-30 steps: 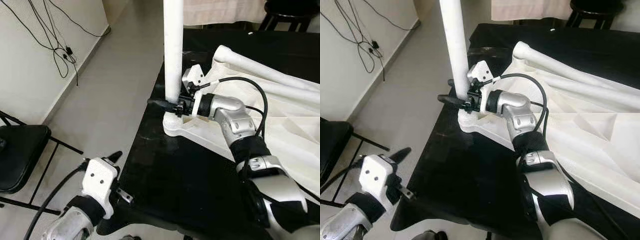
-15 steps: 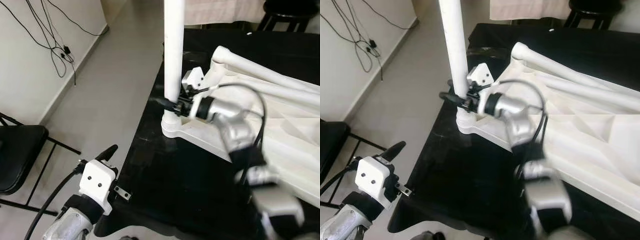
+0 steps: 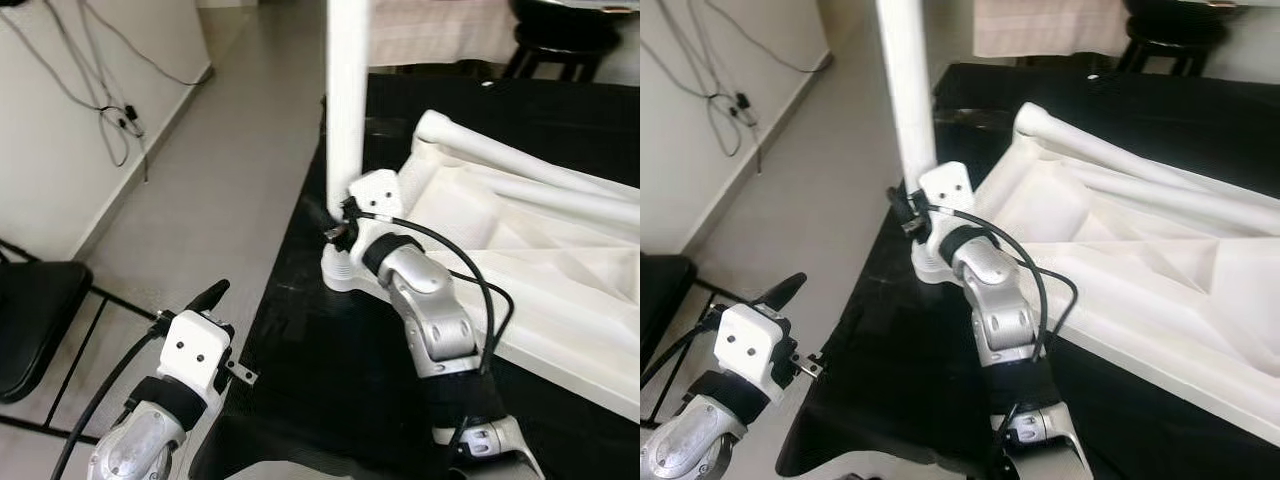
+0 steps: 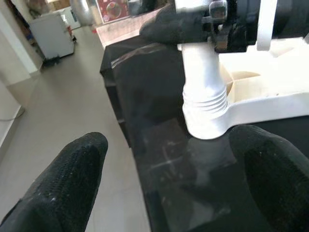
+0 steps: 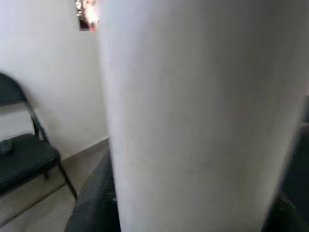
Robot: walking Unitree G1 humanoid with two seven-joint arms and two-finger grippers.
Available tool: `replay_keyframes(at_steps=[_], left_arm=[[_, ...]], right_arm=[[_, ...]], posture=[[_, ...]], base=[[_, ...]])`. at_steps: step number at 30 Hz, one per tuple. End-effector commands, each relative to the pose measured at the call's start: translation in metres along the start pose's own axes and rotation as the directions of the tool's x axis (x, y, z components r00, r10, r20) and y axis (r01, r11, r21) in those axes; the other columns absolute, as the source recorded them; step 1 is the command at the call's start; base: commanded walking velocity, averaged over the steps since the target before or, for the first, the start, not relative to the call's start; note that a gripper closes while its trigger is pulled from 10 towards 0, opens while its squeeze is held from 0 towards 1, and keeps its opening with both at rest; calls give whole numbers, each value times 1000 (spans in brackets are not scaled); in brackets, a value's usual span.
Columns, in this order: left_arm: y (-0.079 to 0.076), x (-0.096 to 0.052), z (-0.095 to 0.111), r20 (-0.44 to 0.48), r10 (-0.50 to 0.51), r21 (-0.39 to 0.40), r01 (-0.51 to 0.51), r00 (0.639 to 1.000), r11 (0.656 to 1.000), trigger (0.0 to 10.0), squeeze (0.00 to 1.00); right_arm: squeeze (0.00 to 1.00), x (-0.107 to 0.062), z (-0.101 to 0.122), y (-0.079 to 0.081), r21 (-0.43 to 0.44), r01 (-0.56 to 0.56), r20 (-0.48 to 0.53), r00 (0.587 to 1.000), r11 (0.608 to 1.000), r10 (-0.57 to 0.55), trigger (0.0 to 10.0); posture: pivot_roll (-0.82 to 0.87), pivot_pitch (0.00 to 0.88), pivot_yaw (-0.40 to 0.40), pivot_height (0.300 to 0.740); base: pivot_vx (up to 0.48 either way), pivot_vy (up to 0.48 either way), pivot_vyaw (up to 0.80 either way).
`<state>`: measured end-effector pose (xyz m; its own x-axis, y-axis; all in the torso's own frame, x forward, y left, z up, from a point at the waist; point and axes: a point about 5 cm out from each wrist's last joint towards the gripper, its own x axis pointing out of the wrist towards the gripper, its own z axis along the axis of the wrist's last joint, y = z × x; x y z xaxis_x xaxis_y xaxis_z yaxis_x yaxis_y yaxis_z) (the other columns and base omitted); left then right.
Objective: Building children table
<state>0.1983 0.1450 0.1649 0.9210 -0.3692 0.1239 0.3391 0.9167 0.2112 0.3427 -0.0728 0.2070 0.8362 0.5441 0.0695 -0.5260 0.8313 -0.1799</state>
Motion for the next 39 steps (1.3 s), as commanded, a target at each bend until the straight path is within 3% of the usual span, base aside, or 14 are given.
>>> replay_keyframes(at_steps=[1,2,4,8,9,12,13,15,22,23,28,35,38,39], left_arm=[[1,-3,-6,-23,21,-2,-21,1000,1000,10000,0],[1,-2,-7,-20,28,0,-28,999,1000,10000,0],[1,-2,-7,-20,28,0,-28,999,1000,10000,0],[0,-2,-8,-20,28,-1,-28,999,1000,10000,0],[-1,-3,-8,-19,25,-3,-25,1000,1000,10000,0],[-2,-3,-8,-18,24,-4,-24,1000,1000,10000,0],[-3,-3,-8,-16,23,-4,-23,1000,1000,10000,0],[-4,-4,-7,-14,23,-4,-23,1000,1000,10000,0],[-7,-6,-7,-9,26,0,-26,1000,1000,10000,0],[-8,-6,-6,-8,27,1,-27,1000,1000,10000,0],[-9,-6,-7,-8,25,0,-25,1000,1000,10000,0],[-11,-6,-7,-6,25,-1,-25,1000,1000,10000,0],[-10,-5,-6,-4,28,0,-28,1000,1000,10000,0],[-10,-5,-6,-4,28,0,-28,1000,1000,10000,0]], right_arm=[[0,-4,-31,4,46,-10,-131,991,999,16,10000],[1000,-3,-17,7,72,-109,-62,992,991,114,10000],[1000,-3,-17,7,72,-109,-62,992,991,114,10000],[1000,-3,-5,6,93,-315,13,949,945,315,10000],[1000,-5,-1,0,49,-494,23,869,868,494,10000],[1000,-5,-1,-3,34,-531,14,847,847,531,10000],[78,-2,0,-8,37,-565,13,825,824,565,10000],[0,1,3,-12,39,-586,24,810,809,586,10000],[0,11,16,-18,58,-658,69,753,751,654,10000],[0,13,20,-17,65,-693,82,721,718,689,0],[0,14,22,-17,60,-738,89,675,673,732,0],[0,15,20,-19,53,-736,89,676,675,731,0],[0,13,17,-31,42,-639,89,768,768,634,0],[0,13,17,-31,42,-639,89,768,768,634,0]], posture=[[-26,199,31,740],[-16,191,29,740],[-16,191,29,740],[-9,187,27,740],[-8,187,22,740],[-8,187,22,740],[2,189,15,740],[11,193,10,740],[19,204,4,740],[21,208,4,740],[20,212,4,740],[15,212,4,740],[2,214,1,740],[2,214,1,740]], base=[[0,0,0],[0,0,0],[0,0,0],[0,0,0],[0,0,0],[0,0,0],[0,0,0],[0,0,0],[0,0,0],[0,0,0],[0,0,0],[0,0,0],[0,0,0],[0,0,0]])
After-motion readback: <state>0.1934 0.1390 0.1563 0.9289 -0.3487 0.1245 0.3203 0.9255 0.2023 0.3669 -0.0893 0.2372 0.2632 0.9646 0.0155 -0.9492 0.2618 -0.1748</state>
